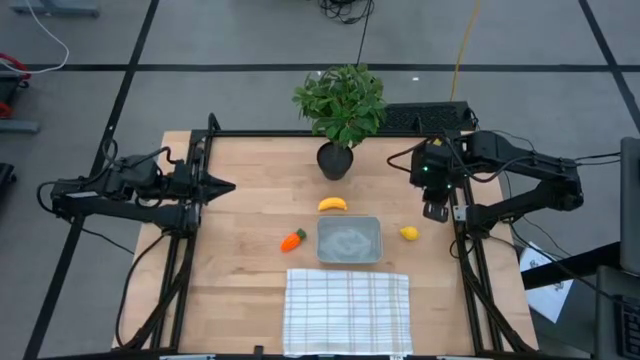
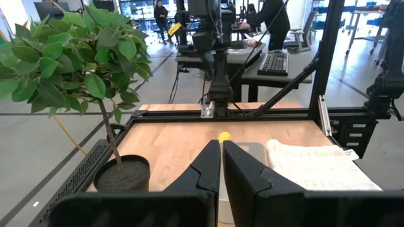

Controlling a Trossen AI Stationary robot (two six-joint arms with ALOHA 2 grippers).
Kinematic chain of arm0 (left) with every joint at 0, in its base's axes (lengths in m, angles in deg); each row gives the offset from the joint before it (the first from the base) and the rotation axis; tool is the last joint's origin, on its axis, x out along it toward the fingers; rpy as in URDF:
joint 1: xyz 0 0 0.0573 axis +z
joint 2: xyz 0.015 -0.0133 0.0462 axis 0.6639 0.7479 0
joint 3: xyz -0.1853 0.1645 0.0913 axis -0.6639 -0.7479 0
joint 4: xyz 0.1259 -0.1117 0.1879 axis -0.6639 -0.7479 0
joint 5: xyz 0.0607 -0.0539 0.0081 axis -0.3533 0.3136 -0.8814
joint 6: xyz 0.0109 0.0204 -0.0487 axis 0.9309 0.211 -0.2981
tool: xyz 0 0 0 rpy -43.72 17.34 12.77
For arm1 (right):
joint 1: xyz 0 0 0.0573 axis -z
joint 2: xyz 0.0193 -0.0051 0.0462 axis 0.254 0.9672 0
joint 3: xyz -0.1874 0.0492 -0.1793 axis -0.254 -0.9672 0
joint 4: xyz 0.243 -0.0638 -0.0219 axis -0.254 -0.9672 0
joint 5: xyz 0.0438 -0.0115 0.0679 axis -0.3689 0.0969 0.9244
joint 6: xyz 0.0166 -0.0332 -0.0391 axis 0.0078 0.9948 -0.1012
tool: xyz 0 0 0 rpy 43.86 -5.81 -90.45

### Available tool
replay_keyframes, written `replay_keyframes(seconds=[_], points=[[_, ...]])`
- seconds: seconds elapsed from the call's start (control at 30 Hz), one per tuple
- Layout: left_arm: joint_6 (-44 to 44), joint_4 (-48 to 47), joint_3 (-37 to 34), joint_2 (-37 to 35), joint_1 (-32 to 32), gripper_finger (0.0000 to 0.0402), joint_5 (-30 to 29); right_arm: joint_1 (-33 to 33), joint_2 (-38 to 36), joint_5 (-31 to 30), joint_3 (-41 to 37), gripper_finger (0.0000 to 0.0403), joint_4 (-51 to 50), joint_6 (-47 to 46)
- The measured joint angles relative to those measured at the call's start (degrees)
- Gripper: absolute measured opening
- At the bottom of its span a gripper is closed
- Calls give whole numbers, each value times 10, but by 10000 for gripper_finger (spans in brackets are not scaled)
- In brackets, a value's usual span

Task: Pick and placing Produce into tupperware
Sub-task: Put the yellow lemon into the gray bin

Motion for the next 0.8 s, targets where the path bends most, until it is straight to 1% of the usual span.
replay_keyframes(seconds=[0.33, 0.43, 0.6, 0.8], points=[[0, -1, 0, 0, 0, 24, 0, 0, 0, 0, 0, 192, 0, -9], [0, -1, 0, 0, 0, 24, 0, 0, 0, 0, 0, 229, 0, -8], [0, -5, 0, 0, 0, 24, 0, 0, 0, -2, -11, 268, 1, 1], [4, -5, 0, 0, 0, 24, 0, -2, 0, -4, -65, 286, 21, 31]])
